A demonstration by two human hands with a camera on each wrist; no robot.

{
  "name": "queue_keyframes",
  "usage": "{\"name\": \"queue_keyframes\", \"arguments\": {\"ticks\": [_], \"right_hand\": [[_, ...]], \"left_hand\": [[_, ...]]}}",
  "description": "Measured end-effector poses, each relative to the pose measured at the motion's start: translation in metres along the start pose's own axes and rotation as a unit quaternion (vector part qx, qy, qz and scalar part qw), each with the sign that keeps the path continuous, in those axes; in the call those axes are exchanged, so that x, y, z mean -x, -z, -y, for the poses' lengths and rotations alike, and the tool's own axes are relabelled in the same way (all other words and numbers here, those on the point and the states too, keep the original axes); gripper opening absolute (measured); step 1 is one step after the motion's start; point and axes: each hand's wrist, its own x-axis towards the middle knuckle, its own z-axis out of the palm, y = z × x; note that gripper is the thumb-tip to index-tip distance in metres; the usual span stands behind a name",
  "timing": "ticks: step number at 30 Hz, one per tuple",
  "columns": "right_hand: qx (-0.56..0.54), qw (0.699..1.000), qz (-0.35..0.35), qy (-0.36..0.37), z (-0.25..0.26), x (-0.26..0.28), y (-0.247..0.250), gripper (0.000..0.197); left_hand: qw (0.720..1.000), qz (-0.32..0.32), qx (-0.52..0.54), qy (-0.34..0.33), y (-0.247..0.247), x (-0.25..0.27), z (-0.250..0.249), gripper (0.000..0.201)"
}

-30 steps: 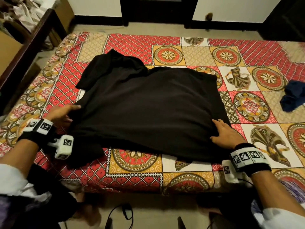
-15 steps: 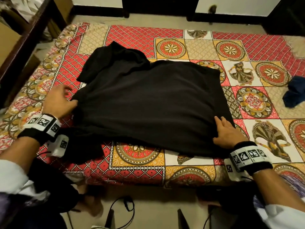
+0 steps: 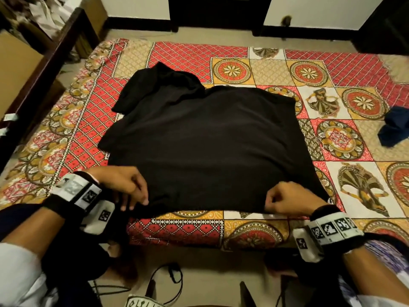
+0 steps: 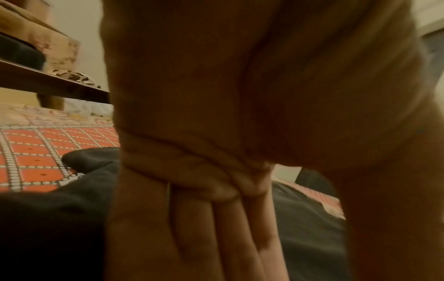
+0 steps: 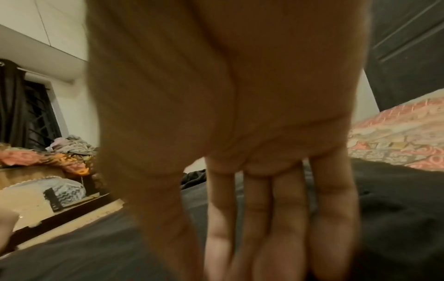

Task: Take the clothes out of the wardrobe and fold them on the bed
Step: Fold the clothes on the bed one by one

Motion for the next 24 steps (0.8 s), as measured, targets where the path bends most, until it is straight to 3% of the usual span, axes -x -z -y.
{"name": "queue_keyframes", "arguments": {"ticks": [2, 4, 5, 7, 9, 11, 13, 16, 18, 20, 22, 24], "right_hand": [[-0.018, 0.981, -0.192, -0.026, -0.01, -0.008, 0.005, 0.01], [-0.043, 0.958, -0.281, -0.034, -0.018, -0.017, 0.011, 0.025], [-0.039, 0.959, -0.276, -0.05, -0.023, -0.021, 0.013, 0.035], [-0.004, 0.972, -0.208, -0.113, -0.032, -0.027, 0.018, 0.048], [0.008, 0.974, -0.153, -0.166, -0.044, -0.031, 0.022, 0.042], [-0.025, 0.97, -0.155, -0.183, -0.05, -0.031, 0.027, 0.029], [-0.051, 0.959, -0.216, -0.176, -0.055, -0.033, 0.034, 0.028], [-0.049, 0.948, -0.293, -0.11, -0.051, -0.043, 0.042, 0.056], [-0.035, 0.957, -0.275, -0.083, -0.05, -0.052, 0.043, 0.071], [-0.006, 0.971, -0.211, -0.116, -0.057, -0.06, 0.046, 0.081], [0.009, 0.976, -0.148, -0.161, -0.068, -0.063, 0.05, 0.085], [-0.002, 0.975, -0.126, -0.18, -0.079, -0.066, 0.056, 0.081]], "left_hand": [[0.988, -0.145, 0.037, -0.044, 0.009, -0.005, 0.003, 0.022], [0.952, -0.303, -0.021, -0.046, 0.017, -0.013, 0.013, 0.021], [0.944, -0.318, -0.088, -0.022, 0.019, -0.016, 0.018, 0.026], [0.947, -0.252, -0.194, 0.052, 0.016, -0.025, 0.028, 0.039], [0.958, -0.211, -0.166, 0.098, 0.018, -0.027, 0.033, 0.042], [0.971, -0.201, -0.077, 0.103, 0.026, -0.022, 0.034, 0.039], [0.962, -0.261, -0.022, 0.077, 0.034, -0.02, 0.035, 0.031], [0.887, -0.45, -0.099, -0.01, 0.045, -0.033, 0.033, 0.03], [0.881, -0.451, -0.129, -0.059, 0.053, -0.047, 0.033, 0.052], [0.908, -0.405, -0.11, -0.008, 0.066, -0.054, 0.044, 0.07], [0.915, -0.387, -0.09, 0.069, 0.079, -0.049, 0.061, 0.071], [0.903, -0.408, -0.084, 0.1, 0.086, -0.045, 0.072, 0.056]]}}
